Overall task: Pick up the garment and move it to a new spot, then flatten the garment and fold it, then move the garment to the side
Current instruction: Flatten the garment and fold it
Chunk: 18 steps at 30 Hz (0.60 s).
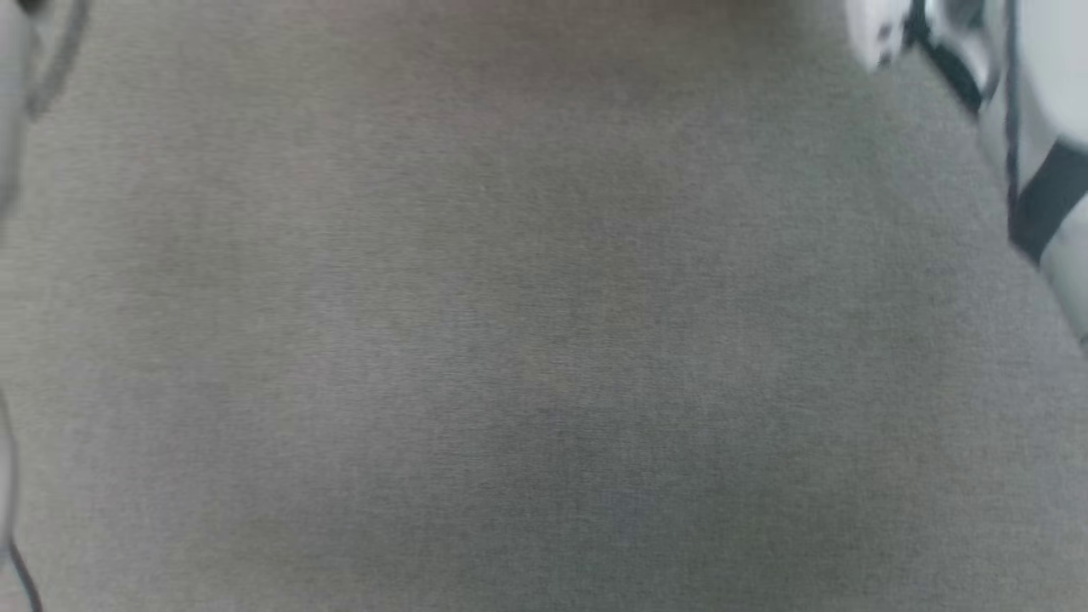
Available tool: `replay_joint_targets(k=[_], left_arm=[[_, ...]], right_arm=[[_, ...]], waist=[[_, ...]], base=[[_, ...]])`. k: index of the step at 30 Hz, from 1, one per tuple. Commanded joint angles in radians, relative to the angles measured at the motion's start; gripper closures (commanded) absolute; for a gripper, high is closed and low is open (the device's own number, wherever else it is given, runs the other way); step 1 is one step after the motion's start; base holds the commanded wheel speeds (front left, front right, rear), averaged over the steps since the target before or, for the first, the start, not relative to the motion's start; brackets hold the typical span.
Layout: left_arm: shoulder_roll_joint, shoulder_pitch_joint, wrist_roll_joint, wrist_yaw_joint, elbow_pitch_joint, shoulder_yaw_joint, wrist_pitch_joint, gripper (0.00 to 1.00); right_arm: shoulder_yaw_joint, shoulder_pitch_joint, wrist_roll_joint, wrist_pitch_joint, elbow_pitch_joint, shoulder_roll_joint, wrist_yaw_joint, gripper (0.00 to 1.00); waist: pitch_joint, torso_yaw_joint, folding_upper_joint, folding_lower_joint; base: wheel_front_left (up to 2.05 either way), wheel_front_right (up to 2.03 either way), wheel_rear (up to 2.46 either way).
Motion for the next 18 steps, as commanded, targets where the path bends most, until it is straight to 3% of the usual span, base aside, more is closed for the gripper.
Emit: replay_joint_targets(k=[1,9,15,18], left_arm=[[0.000,0.035,-0.026,-0.005,0.006,-0.005,0.030,1.00],[0.025,0.235,-0.156,-0.010,-0.094,-0.085,0.273,1.00],[0.110,0.425,-0.257,-0.010,-0.277,-0.132,0.460,1.00],[0.160,0.520,-0.288,0.026,-0.392,-0.133,0.525,1.00]], right_arm=[[0.020,0.038,0.040,0.017,-0.021,-0.012,-0.001,1.00],[0.152,0.192,0.219,0.130,-0.167,-0.104,-0.001,1.00],[0.235,0.319,0.365,0.238,-0.354,-0.223,-0.001,1.00],[0.252,0.381,0.422,0.283,-0.445,-0.282,-0.001,1.00]], waist=[[-0.016,0.013,0.0000,0.0000],[-0.065,0.032,0.0000,0.0000],[-0.108,0.037,0.0000,0.0000],[-0.123,0.037,0.0000,0.0000]], base=[[0.00,0.00,0.00],[0.00,0.00,0.00],[0.00,0.00,0.00],[0.00,0.00,0.00]])
